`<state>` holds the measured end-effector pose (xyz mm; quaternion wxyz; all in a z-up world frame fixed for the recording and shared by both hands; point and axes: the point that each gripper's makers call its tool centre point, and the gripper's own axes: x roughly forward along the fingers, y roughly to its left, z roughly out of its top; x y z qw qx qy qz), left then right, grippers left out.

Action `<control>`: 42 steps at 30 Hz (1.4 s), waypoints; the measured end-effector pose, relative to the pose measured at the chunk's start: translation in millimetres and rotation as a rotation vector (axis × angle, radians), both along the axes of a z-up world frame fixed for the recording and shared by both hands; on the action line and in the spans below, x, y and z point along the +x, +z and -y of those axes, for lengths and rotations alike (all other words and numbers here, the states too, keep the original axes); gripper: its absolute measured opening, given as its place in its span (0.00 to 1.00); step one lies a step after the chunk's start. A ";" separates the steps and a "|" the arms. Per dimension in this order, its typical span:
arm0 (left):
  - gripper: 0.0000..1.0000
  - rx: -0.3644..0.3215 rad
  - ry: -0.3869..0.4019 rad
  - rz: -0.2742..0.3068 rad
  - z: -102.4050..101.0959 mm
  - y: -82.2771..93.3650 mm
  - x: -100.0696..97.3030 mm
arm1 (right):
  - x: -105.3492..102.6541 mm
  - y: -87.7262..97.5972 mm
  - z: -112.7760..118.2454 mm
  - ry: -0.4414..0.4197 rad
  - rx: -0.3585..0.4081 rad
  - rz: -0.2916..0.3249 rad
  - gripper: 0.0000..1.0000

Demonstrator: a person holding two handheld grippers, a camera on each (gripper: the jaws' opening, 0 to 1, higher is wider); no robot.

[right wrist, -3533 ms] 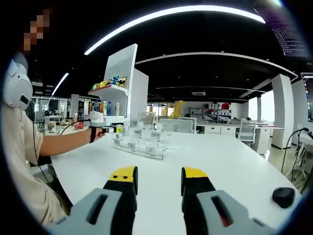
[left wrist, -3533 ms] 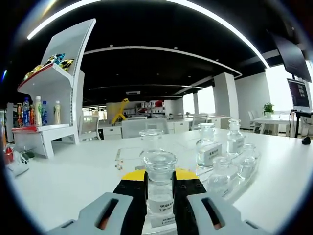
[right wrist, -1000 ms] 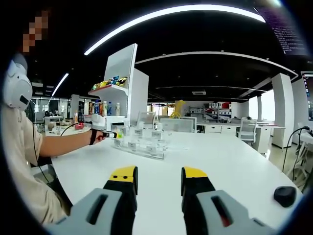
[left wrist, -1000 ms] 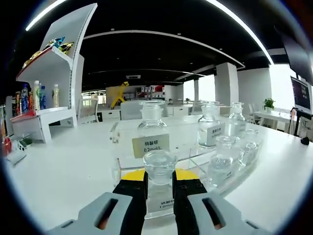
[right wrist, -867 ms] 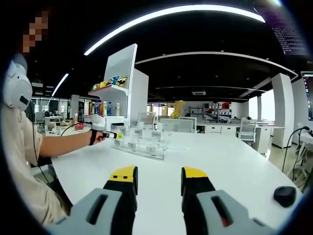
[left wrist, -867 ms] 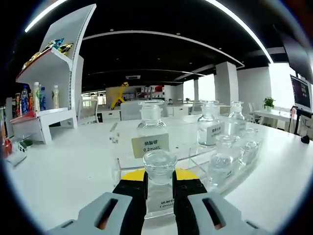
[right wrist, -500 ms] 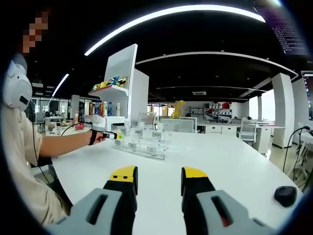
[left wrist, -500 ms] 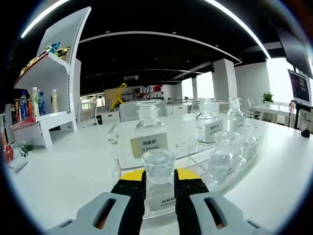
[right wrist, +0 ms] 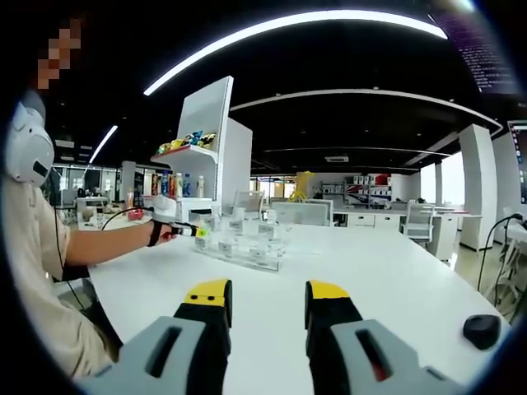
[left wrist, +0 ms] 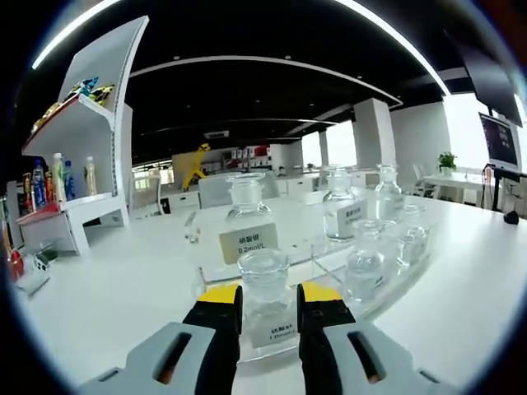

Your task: Identify the label on the chemical reagent bottle, grasp the chemical reagent bottle, and place it in the designated position on the reagent rack

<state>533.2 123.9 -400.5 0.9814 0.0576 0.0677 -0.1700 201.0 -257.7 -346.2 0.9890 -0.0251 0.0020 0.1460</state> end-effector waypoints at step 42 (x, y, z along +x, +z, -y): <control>0.38 -0.025 -0.190 0.159 -17.5 92.2 -106.8 | 6.4 -6.6 -15.7 0.033 0.006 -0.010 0.35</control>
